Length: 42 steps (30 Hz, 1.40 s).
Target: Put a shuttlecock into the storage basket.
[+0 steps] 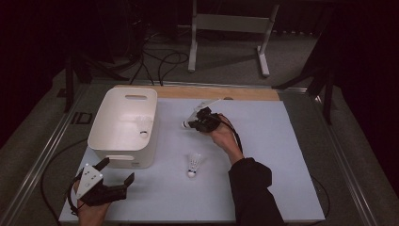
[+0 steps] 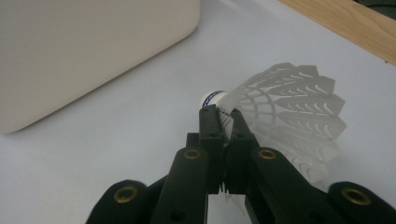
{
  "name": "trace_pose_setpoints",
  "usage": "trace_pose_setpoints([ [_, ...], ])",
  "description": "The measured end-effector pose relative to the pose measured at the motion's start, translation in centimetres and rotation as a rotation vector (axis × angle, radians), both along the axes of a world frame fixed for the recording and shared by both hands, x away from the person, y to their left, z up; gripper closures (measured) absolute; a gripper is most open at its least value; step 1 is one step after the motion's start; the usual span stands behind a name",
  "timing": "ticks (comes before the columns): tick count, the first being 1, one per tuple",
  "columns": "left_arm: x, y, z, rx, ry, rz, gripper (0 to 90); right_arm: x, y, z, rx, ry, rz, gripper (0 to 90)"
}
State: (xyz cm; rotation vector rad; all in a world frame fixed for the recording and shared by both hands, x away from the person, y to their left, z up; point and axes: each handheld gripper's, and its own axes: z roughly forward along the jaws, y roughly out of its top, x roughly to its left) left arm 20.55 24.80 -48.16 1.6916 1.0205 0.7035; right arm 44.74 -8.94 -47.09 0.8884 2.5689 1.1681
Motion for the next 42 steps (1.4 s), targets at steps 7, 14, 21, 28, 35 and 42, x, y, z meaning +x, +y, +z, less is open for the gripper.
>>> trace_pose_setpoints([
  [7, 0.0, 0.0, 0.0, 0.0, -0.001, 0.001, 0.2, -0.2, -0.1, 0.3, -0.006, -0.016, -0.005, 88.5],
  [14, 0.0, 0.0, 0.0, 0.0, 0.0, 0.0, 0.2, -0.4, -0.2, 0.6, -0.003, -0.024, -0.008, 88.5],
  [21, 0.0, 0.0, 0.0, 0.002, 0.001, 0.0, 0.2, -0.6, -0.2, 0.9, -0.007, -0.035, -0.014, 88.5],
  [28, 0.0, 0.0, 0.0, 0.001, 0.0, 0.0, 0.2, -0.8, -0.5, 1.1, -0.002, -0.041, -0.027, 88.5],
  [35, 0.0, 0.0, 0.0, 0.001, 0.0, 0.0, 0.2, -0.9, -0.8, 1.4, -0.004, -0.052, -0.032, 88.5],
  [42, 0.0, 0.0, 0.0, 0.002, 0.001, 0.001, 0.2, -1.1, -1.1, 1.8, 0.005, -0.054, -0.037, 88.4],
])
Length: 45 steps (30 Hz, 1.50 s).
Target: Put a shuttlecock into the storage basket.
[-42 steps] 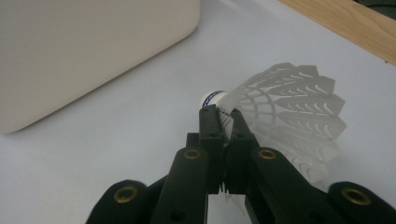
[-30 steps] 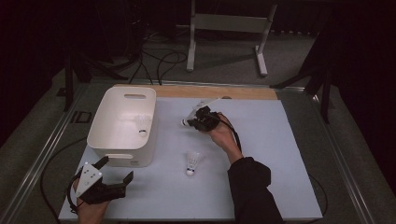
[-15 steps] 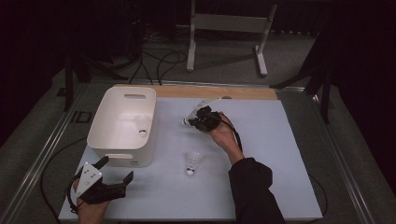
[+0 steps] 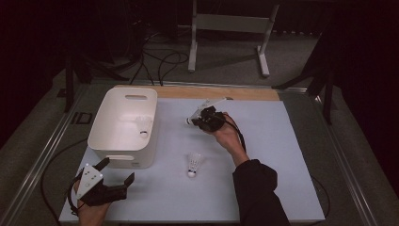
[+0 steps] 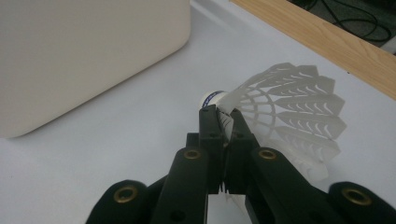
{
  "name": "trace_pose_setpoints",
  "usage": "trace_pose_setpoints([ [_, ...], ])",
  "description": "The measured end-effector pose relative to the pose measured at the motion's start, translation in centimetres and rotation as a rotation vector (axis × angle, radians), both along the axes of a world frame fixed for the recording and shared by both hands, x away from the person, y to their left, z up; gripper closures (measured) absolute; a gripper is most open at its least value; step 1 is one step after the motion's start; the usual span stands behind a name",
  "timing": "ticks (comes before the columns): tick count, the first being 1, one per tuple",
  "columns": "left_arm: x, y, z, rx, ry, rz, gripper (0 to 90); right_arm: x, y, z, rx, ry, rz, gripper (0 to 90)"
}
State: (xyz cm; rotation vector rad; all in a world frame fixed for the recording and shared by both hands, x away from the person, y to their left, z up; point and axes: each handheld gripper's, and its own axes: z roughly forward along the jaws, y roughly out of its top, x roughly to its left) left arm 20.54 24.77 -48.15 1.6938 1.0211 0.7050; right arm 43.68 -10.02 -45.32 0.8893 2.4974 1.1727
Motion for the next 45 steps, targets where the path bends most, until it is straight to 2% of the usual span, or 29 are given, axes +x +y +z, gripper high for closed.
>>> trace_pose_setpoints([
  [27, 0.0, 0.0, 0.0, -0.001, -0.002, 0.003, 0.2, -0.5, -0.5, 1.3, -0.004, -0.033, -0.001, 88.4],
  [32, 0.0, 0.0, 0.0, -0.002, -0.002, 0.004, 0.2, -0.5, -0.6, 1.4, 0.002, -0.032, -0.002, 88.4],
  [37, 0.0, 0.0, 0.0, -0.002, -0.002, 0.004, 0.2, -0.6, -0.7, 1.7, 0.027, -0.028, -0.009, 88.4],
  [45, 0.0, 0.0, 0.0, -0.001, -0.002, 0.005, 0.2, -0.9, -0.8, 2.3, 0.028, -0.041, -0.005, 88.4],
])
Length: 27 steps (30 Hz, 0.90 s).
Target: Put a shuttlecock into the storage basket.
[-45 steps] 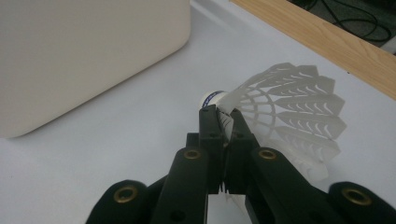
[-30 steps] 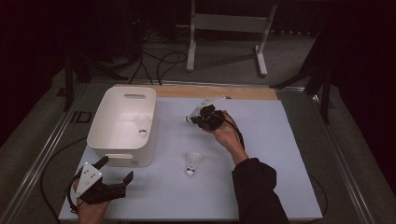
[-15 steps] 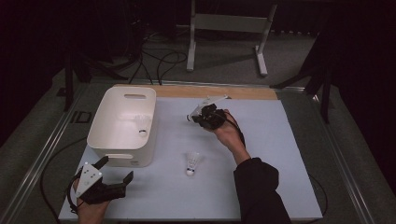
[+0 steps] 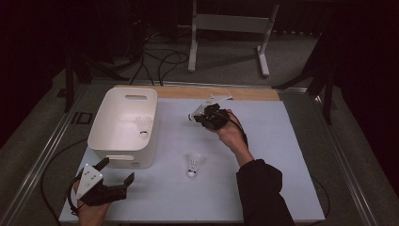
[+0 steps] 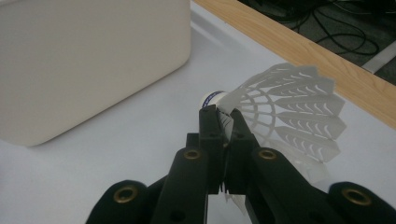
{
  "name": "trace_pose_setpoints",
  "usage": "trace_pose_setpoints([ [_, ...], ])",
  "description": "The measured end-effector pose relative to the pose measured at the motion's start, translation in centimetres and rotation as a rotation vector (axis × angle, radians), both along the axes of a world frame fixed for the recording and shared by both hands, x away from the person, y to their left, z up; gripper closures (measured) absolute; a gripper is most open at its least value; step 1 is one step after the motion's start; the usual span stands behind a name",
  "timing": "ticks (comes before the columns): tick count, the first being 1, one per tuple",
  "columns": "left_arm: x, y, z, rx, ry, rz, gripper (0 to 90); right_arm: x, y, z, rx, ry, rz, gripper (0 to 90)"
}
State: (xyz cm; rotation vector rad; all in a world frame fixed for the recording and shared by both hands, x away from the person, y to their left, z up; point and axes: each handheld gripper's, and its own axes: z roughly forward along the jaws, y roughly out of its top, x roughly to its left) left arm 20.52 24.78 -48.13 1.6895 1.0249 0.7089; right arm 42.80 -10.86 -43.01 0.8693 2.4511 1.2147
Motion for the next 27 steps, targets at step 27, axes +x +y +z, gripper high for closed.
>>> trace_pose_setpoints([
  [27, 0.0, 0.0, 0.0, 0.002, 0.0, -0.001, 0.2, -0.4, -0.6, 1.7, 0.004, -0.025, -0.011, 88.4],
])
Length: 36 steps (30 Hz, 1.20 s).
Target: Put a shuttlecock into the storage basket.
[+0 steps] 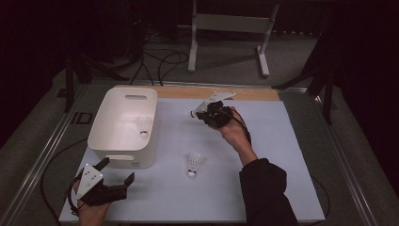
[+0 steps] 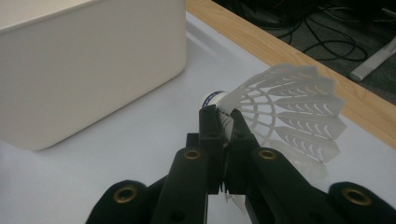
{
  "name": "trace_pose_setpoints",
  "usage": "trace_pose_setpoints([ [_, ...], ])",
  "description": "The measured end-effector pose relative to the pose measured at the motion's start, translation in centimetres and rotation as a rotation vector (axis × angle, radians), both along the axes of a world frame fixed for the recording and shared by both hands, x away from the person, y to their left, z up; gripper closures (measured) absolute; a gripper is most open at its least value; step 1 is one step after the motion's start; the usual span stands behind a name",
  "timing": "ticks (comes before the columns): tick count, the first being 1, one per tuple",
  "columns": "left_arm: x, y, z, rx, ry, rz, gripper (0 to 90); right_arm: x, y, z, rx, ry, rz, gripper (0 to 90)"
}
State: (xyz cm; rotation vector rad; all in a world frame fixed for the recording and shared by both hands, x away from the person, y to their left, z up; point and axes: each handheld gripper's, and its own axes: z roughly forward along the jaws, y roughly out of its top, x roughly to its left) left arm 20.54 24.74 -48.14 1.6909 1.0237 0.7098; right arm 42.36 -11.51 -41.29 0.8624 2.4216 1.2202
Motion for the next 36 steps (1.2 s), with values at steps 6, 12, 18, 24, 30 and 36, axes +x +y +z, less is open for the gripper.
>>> trace_pose_setpoints([
  [6, 0.0, 0.0, 0.0, 0.0, -0.001, 0.0, 0.2, -0.1, 0.2, 0.3, -0.002, -0.005, 0.004, 88.4],
  [12, 0.0, 0.0, 0.0, 0.0, -0.001, 0.0, 0.2, -0.2, 0.3, 0.6, -0.003, -0.012, 0.002, 88.4],
  [18, 0.0, 0.0, 0.0, -0.001, -0.001, 0.001, 0.2, -0.2, 0.4, 0.9, 0.0, -0.014, 0.003, 88.4],
  [24, 0.0, -0.1, 0.0, -0.006, -0.002, 0.002, 0.2, -0.3, 0.4, 1.2, -0.008, -0.02, 0.005, 88.4],
  [30, 0.0, 0.0, 0.0, -0.004, -0.002, 0.002, 0.2, -0.3, 0.6, 1.4, -0.007, -0.027, 0.008, 88.4],
  [36, 0.0, 0.0, 0.0, -0.004, -0.002, 0.001, 0.2, -0.4, 0.6, 1.4, -0.002, -0.026, 0.009, 88.5],
])
